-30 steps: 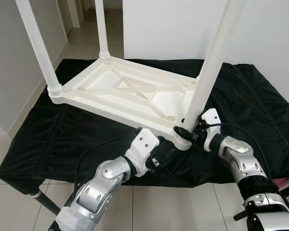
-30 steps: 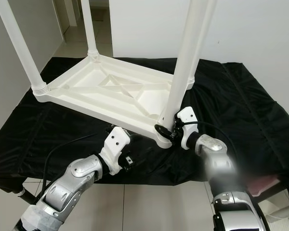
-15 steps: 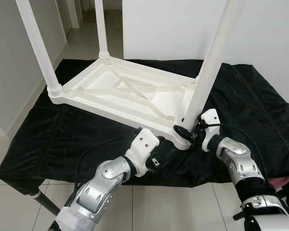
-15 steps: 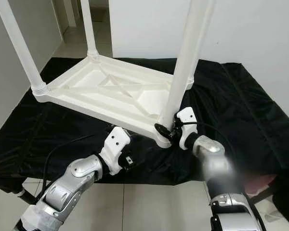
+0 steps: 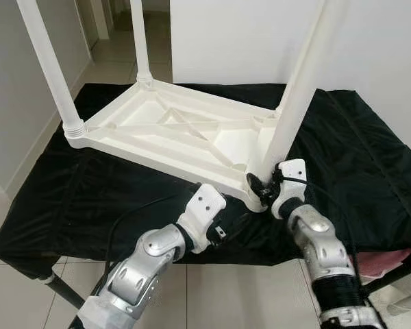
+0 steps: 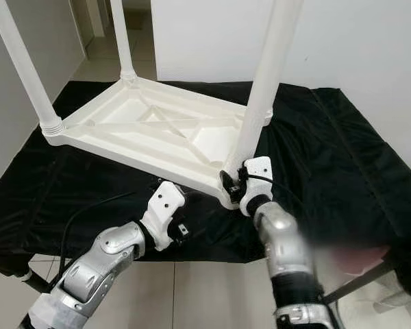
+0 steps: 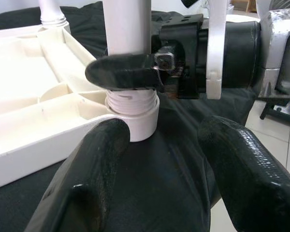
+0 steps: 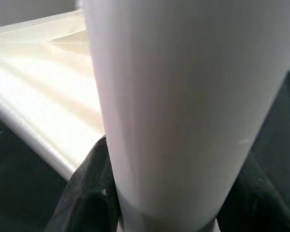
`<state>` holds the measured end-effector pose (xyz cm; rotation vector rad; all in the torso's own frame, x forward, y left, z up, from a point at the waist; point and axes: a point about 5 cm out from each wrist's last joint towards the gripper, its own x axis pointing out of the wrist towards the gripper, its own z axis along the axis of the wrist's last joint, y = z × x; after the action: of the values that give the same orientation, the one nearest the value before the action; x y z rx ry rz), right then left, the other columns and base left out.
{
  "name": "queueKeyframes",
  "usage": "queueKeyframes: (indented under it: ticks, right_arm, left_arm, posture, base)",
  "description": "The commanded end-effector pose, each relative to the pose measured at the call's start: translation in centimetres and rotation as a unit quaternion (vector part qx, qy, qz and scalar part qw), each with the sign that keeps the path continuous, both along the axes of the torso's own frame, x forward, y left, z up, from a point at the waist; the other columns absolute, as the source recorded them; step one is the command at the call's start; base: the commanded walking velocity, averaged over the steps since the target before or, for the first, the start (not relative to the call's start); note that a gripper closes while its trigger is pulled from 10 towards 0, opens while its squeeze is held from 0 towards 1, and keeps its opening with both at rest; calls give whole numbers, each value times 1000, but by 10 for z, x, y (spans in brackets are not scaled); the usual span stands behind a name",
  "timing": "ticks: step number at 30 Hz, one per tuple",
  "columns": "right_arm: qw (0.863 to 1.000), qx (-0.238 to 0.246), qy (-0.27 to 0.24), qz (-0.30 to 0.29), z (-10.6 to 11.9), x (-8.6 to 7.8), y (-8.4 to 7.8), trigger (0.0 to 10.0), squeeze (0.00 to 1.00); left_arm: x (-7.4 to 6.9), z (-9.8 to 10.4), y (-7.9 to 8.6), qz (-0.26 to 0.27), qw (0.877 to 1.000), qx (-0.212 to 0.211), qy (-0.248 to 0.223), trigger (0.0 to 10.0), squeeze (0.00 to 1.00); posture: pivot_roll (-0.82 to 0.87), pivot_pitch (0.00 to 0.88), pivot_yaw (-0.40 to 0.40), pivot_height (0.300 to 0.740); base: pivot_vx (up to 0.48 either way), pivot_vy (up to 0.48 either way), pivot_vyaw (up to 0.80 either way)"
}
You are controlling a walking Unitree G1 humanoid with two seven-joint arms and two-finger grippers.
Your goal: Building children table
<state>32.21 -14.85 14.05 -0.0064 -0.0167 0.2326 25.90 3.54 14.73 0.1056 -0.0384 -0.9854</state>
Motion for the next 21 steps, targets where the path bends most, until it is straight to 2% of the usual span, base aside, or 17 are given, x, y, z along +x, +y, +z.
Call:
queueKeyframes:
  ticks: [1,3,5,6,12,13,14,16,18,21]
  right_arm:
    - [998,16,31,-54,-13,-5,3,10000,0]
    - [992,38,39,-114,-16,-10,13,10000,0]
    - [990,41,42,-125,-16,-11,17,10000,0]
    - [990,49,40,-122,-14,-11,22,10000,0]
    - [991,68,27,-108,-7,-8,29,10000,0]
    - [992,71,25,-106,-5,-9,29,10000,47]
    - [992,71,25,-106,-5,-9,29,10000,47]
    - [993,73,19,-90,-4,-11,28,10000,1000]
    - [993,73,17,-87,-3,-12,27,10000,1000]
    - [997,65,0,-47,2,-15,22,10000,1000]
  left_arm:
    - [-4,-2,-1,-17,1000,8,3,10000,0]
    - [-5,-3,-1,-17,1000,9,4,10000,0]
    - [-5,-3,-1,-16,1000,9,4,10000,0]
    - [-6,-3,-1,-16,1000,12,4,10000,0]
    - [-6,-4,0,-18,1000,16,3,10000,0]
    - [-6,-3,0,-18,1000,17,3,10000,0]
    - [-6,-3,0,-18,1000,17,3,10000,0]
    - [-6,-3,2,-17,1000,18,3,10000,0]
    - [-6,-4,2,-17,1000,18,3,10000,0]
    - [-6,-4,2,-16,1000,18,3,10000,0]
  posture:
    - [-13,66,-13,740]
    - [-6,68,-11,740]
    - [-6,68,-11,740]
    - [-6,68,-10,740]
    - [-3,66,-4,740]
    - [-3,66,-4,740]
    - [-3,66,-4,740]
    - [-5,65,-5,740]
    - [-5,65,-5,740]
    - [-5,66,-9,740]
  base:
    - [0,0,0]
    - [0,0,0]
    - [0,0,0]
    - [0,0,0]
    - [0,0,0]
    - [0,0,0]
    - [0,0,0]
    - [0,0,0]
    - [0,0,0]
    - [0,0,0]
